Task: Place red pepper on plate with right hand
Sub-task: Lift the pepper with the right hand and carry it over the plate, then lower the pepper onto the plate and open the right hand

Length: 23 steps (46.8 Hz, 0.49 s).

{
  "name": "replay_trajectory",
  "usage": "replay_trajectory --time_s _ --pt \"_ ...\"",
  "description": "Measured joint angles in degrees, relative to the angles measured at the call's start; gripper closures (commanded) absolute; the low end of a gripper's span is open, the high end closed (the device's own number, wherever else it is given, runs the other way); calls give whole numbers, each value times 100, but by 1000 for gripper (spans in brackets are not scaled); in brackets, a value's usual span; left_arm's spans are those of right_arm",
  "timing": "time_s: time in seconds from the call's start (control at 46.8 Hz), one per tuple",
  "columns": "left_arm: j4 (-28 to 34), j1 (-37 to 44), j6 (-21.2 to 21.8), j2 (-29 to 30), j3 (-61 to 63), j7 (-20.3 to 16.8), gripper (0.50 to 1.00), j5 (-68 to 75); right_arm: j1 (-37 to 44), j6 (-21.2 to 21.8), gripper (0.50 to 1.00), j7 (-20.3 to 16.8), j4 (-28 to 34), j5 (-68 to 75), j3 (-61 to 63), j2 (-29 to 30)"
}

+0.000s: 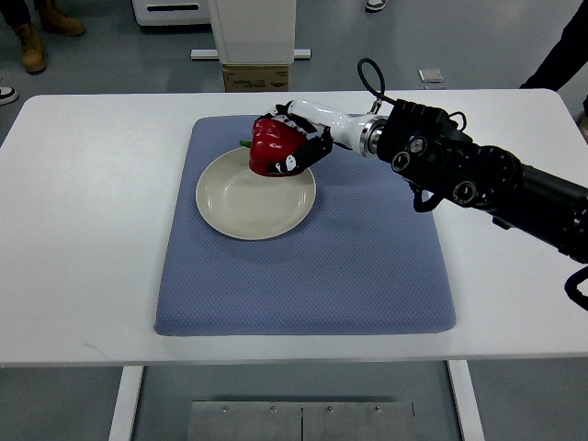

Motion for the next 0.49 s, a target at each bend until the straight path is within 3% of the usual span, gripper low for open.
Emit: replay_trajectory --time_s 0.491 --pt "0 1 0 0 0 0 500 0 -333 1 1000 -158 185 -7 -17 0"
